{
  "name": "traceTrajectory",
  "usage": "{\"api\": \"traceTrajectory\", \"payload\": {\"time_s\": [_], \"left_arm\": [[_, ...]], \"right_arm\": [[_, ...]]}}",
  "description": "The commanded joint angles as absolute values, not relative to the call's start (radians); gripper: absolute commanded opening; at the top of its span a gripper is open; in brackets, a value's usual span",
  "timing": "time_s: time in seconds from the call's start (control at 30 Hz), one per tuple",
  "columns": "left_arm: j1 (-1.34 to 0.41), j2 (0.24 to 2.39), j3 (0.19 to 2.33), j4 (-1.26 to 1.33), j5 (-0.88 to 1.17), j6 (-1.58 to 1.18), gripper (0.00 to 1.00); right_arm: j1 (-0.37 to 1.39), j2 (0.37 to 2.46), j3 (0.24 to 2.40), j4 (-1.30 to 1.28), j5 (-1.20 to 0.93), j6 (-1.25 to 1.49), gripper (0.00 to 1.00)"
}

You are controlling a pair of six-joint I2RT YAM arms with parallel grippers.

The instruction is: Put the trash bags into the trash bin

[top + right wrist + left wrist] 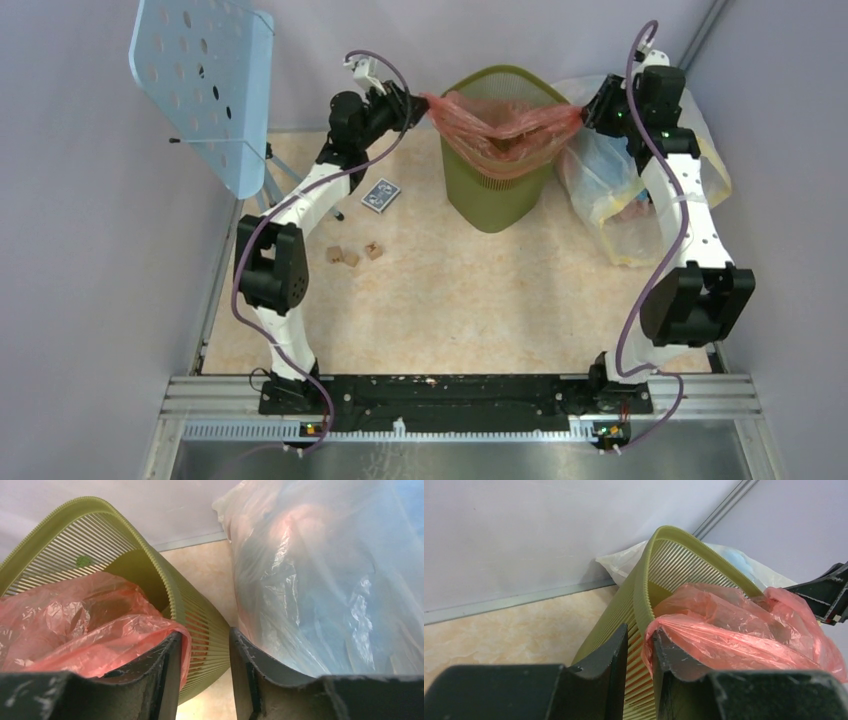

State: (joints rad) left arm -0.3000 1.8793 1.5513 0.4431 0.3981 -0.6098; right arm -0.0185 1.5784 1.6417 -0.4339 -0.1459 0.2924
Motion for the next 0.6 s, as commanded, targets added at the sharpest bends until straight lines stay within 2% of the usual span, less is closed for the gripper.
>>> {"api": "traceTrajectory", "payload": {"time_s": [0.0, 0.3, 0.57], "left_arm": [[-0.287, 1.934, 1.621, 0.476, 0.465, -0.662, 0.28], [-0.284, 2.01, 1.665, 0.54, 0.599, -0.75, 0.31], [-0.275, 2.137, 1.791, 0.591, 0.793, -0.872, 0.3]], "right_arm": [[-0.051, 1.633, 1.712, -0.416, -0.308, 0.305, 0.41], [-0.087, 1.659, 1.644, -0.243, -0.525, 0.411, 0.53], [-0.087, 1.647, 1.513, -0.064, -0.767, 0.458, 0.42]]}}
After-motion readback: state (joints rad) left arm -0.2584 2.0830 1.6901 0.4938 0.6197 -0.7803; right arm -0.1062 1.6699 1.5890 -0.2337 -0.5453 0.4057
